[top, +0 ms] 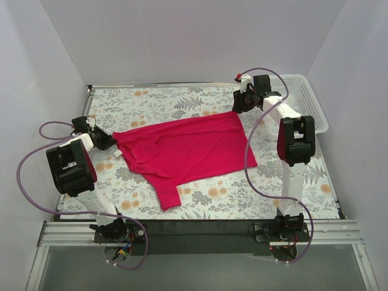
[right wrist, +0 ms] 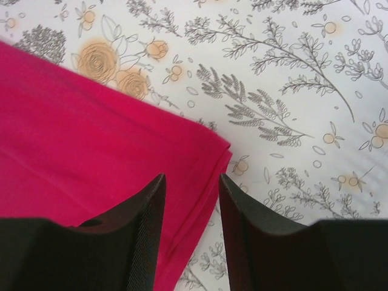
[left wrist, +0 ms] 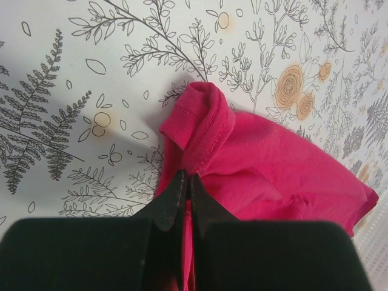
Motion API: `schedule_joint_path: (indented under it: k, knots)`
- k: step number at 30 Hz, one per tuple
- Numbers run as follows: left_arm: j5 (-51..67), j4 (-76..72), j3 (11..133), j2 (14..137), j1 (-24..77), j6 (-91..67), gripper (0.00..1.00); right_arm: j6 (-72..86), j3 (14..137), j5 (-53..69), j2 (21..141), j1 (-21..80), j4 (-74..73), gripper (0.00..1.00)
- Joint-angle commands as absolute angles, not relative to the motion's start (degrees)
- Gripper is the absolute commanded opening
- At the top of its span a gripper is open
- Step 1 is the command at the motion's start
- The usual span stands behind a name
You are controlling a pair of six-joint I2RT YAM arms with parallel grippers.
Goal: Fold and stack the t-shirts
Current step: Fold the tshirt
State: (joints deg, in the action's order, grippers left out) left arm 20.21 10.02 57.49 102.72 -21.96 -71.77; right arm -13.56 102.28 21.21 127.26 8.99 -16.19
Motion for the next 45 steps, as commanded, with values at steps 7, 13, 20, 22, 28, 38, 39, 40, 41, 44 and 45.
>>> schedule_joint_path:
  k: [7, 13, 20, 22, 28, 38, 39, 40, 41, 44, 45]
  knots:
    - [22.06, 8.7, 58.89, 101.42, -22.15, -71.02, 0.0, -17.31, 91.5, 25.32, 120.06, 8.7, -17.67, 0.36]
    - [22.5, 8.53, 58.89, 101.78, -22.15, -71.1, 0.0, -16.09, 90.09, 24.61, 120.41, 8.7, -18.19, 0.33]
    - [22.59, 8.53, 58.89, 101.86, -22.15, -71.1, 0.0, -15.91, 90.09, 23.47, 120.76, 8.7, -19.51, 0.33]
    - [22.5, 8.52, 58.89, 101.87, -22.15, -71.1, 0.0, -16.0, 89.83, 23.47, 120.76, 8.79, -19.6, 0.33]
    - [22.59, 8.44, 58.97, 101.95, -22.15, -71.1, 0.0, -16.87, 89.12, 23.82, 119.44, 8.79, -20.39, 0.34]
    - [22.85, 8.53, 59.06, 102.04, -22.15, -71.1, 0.0, -17.31, 88.07, 24.35, 117.51, 8.7, -21.09, 0.37]
    - [22.76, 8.53, 59.06, 102.13, -22.15, -71.1, 0.0, -17.4, 87.98, 24.35, 117.25, 8.79, -21.09, 0.37]
    - [22.85, 8.53, 59.15, 102.13, -22.15, -71.1, 0.0, -17.23, 87.8, 24.08, 117.25, 8.79, -21.09, 0.38]
    - [22.85, 8.53, 59.06, 102.13, -22.06, -71.19, 0.0, -17.23, 87.72, 24.08, 117.16, 8.7, -21.18, 0.38]
    - [22.76, 8.52, 59.15, 102.13, -22.15, -71.1, 0.0, -17.05, 87.71, 23.82, 117.68, 8.7, -21.18, 0.38]
    - [22.76, 8.53, 59.15, 102.13, -22.15, -71.1, 0.0, -16.96, 87.63, 23.56, 118.03, 8.79, -21.27, 0.38]
